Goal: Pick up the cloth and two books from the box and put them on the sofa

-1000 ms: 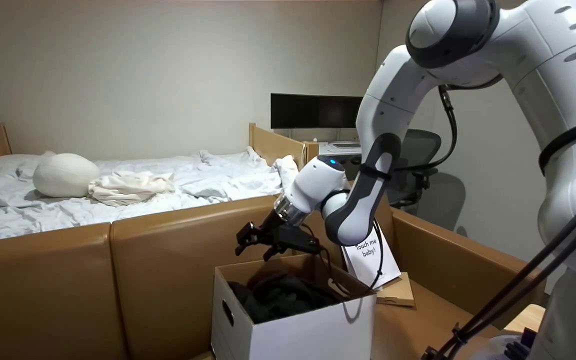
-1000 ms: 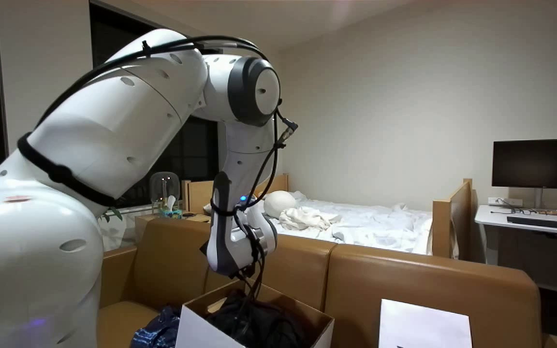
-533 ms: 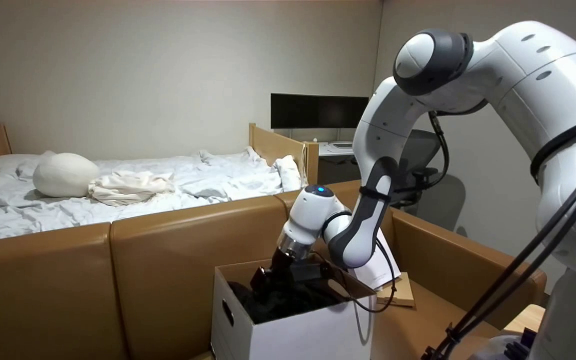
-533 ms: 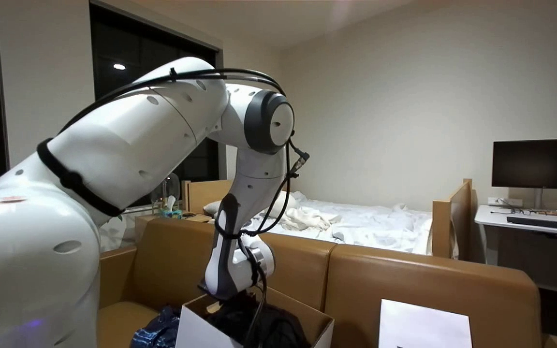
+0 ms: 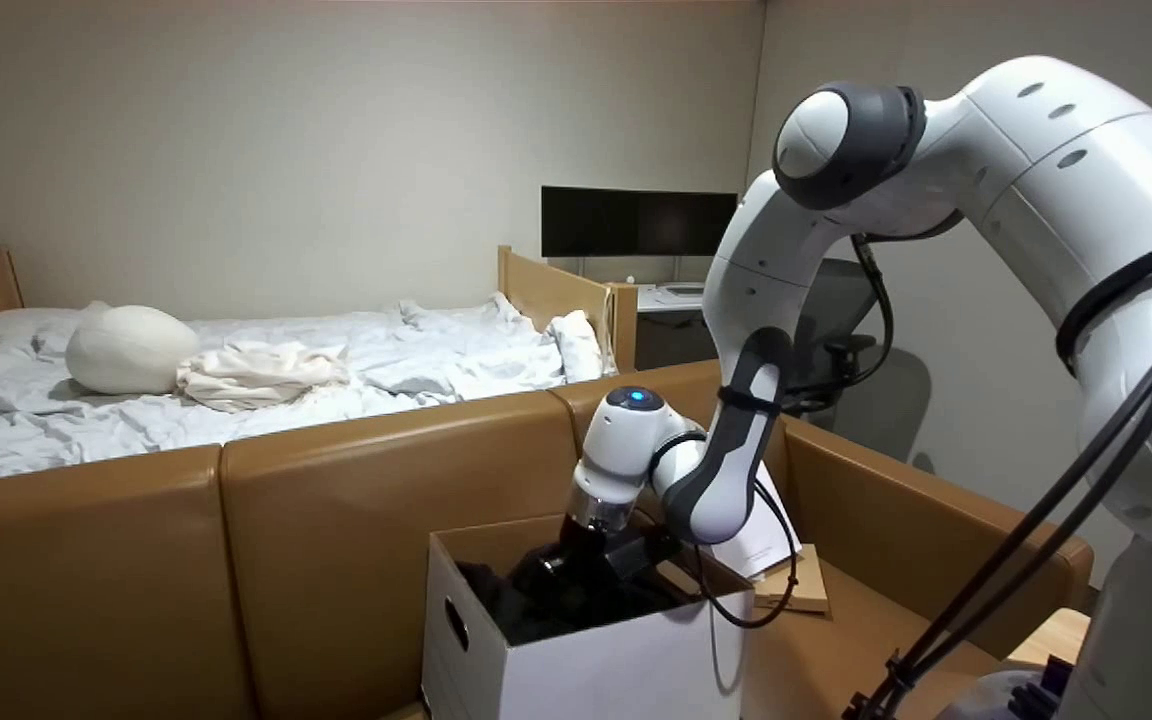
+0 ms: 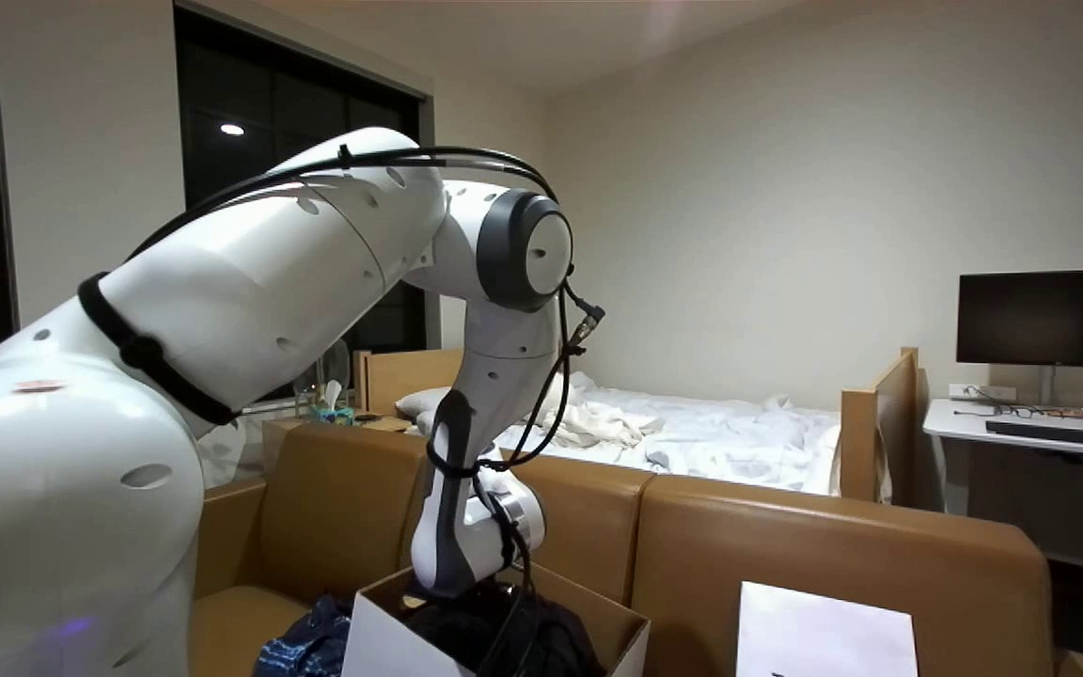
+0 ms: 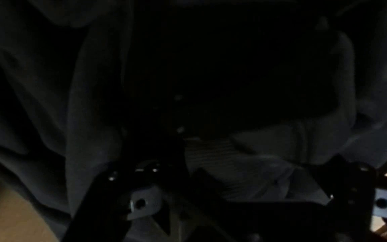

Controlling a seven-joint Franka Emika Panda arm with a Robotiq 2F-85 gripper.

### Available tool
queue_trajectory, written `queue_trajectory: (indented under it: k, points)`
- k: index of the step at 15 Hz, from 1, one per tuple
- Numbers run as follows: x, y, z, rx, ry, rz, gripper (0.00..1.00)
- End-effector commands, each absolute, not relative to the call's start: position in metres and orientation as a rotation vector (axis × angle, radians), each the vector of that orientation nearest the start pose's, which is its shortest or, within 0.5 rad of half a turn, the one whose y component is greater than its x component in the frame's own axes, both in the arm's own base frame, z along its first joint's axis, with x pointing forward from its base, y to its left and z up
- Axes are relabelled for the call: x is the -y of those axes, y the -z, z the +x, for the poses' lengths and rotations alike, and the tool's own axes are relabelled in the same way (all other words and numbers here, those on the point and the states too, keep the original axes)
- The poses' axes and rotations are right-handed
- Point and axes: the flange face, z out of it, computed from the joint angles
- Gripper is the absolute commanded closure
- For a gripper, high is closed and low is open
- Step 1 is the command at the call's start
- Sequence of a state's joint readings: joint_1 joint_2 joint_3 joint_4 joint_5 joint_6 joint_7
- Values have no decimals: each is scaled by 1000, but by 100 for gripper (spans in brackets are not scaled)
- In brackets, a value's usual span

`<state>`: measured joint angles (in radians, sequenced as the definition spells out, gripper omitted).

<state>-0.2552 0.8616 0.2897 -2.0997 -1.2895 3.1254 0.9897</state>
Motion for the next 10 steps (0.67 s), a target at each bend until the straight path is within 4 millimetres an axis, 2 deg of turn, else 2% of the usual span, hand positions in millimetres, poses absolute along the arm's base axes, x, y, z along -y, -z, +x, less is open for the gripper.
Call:
queue_trajectory:
  k: [1, 6, 10]
  points:
    - [-102, -45, 507, 316, 376, -2956, 30]
    - [-101, -39, 501, 283, 345, -2948, 62]
    - [-101, -51, 504, 289, 356, -2943, 88]
